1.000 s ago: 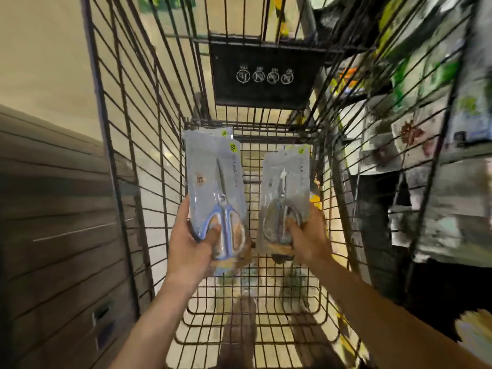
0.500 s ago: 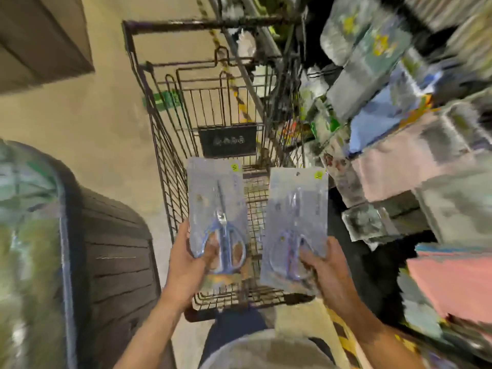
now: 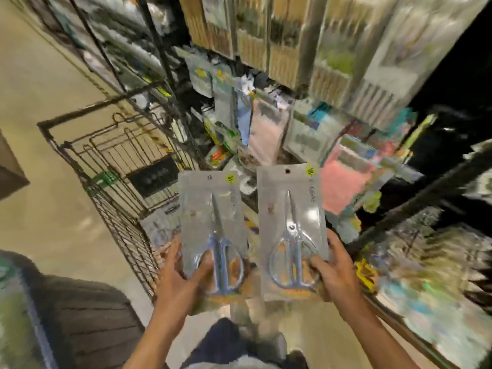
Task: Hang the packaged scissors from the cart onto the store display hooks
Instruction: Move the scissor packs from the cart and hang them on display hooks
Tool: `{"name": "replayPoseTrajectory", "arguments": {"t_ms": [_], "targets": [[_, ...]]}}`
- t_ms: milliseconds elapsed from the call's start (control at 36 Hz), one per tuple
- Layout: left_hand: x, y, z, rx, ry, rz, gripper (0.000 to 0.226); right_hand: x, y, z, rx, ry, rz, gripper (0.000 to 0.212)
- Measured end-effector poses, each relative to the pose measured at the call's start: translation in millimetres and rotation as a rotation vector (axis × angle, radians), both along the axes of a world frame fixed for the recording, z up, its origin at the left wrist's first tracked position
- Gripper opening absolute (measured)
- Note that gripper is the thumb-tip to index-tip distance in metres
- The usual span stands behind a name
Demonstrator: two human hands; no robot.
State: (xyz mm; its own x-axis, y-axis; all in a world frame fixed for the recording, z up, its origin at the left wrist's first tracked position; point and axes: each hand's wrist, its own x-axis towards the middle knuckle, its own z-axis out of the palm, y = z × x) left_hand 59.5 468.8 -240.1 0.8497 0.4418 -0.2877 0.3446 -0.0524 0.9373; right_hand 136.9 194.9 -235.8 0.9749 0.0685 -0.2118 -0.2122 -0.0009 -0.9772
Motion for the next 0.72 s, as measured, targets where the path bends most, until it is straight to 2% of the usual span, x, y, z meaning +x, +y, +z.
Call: {"name": "replayPoseTrajectory", "arguments": {"t_ms": [111,278,361,583,722], "targets": [[-3.1,-39.3,24.4,0.050,-0.045,-0.137,0.062,-38.4,-43.8,7.1,0.007,-0.004,-0.106,0.050],[0.8,-76.2,38.6,-0.083,-0.079,-0.317,0.080,-98.5,-88.2,27.5,-0.010,-0.066,-0.328,0.051],[1.5,-99.8,50.0,-0.120,-0.105,-0.399,0.071,-124.8,-101.4,34.4,-0.029,-0.081,-0.445,0.047],[-10.1,-146.5,52.6,-0.165,-0.146,-0.605,0.063,-184.9,-127.0,41.6,-0.067,-0.090,-0.659,0.048],[-14.1,-180.1,59.6,-0.173,-0.201,-0.712,0.072,-211.2,-147.3,50.2,-0.086,-0.106,-0.741,0.047]]}}
